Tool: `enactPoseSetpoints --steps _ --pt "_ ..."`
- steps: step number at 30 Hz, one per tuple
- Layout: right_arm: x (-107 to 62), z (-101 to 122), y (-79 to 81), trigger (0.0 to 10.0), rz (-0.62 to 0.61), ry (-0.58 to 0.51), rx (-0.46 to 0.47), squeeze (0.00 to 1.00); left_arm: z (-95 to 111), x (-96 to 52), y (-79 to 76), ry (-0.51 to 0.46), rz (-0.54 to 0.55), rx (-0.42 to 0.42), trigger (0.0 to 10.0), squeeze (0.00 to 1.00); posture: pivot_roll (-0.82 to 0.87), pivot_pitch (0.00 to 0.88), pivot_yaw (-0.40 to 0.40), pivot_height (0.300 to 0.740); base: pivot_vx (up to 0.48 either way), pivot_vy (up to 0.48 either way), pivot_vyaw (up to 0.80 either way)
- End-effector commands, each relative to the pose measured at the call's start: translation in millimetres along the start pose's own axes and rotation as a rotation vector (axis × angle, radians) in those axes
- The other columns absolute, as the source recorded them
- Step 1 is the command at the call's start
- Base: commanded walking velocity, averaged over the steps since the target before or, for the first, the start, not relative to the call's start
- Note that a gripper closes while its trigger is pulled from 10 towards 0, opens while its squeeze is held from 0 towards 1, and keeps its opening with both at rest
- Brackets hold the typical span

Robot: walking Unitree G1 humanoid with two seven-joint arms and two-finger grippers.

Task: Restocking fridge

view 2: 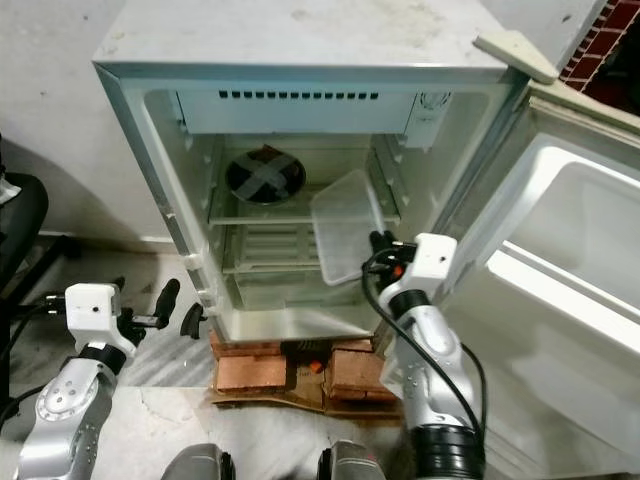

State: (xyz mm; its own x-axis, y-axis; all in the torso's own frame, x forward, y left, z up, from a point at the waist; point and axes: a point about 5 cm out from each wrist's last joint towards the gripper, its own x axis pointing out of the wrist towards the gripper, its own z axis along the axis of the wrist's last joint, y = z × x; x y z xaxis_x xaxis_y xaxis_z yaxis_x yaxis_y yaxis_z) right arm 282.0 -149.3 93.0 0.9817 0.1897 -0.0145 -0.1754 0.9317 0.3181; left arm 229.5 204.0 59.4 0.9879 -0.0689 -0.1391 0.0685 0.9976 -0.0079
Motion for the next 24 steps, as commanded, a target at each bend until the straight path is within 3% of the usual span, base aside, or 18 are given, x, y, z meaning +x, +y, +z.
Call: enactPoseSetpoints --steps 1,17,23,24 --pt "0.1 2.0 -1.4 10.0 -0.002 -0.006 -0.011 0.0 0.2 -1.8 1.8 0.002 0.006 0.004 10.0 0.0 0.1 0.093 -0.039 0.74 0.244 0.0 0.0" --pt "3.6 2.4 -0.2 10.0 0.001 -0.007 -0.008 0.0 -3.0 -6.7 6.1 0.022 0.03 0.016 10.0 0.0 0.11 0.104 -0.043 0.74 0.05 0.0 0.0" --pt "20.0 2.9 6.8 10.0 0.007 -0.01 0.002 0.0 -4.6 -19.3 16.8 0.053 0.055 0.035 10.0 0.0 0.15 0.137 -0.053 0.74 0.0 0.0 0.0" --pt "30.7 2.4 11.3 10.0 0.013 -0.004 0.012 0.0 -3.1 -23.8 17.6 0.053 0.068 0.038 10.0 0.0 0.17 0.158 -0.062 0.74 0.0 0.0 0.0"
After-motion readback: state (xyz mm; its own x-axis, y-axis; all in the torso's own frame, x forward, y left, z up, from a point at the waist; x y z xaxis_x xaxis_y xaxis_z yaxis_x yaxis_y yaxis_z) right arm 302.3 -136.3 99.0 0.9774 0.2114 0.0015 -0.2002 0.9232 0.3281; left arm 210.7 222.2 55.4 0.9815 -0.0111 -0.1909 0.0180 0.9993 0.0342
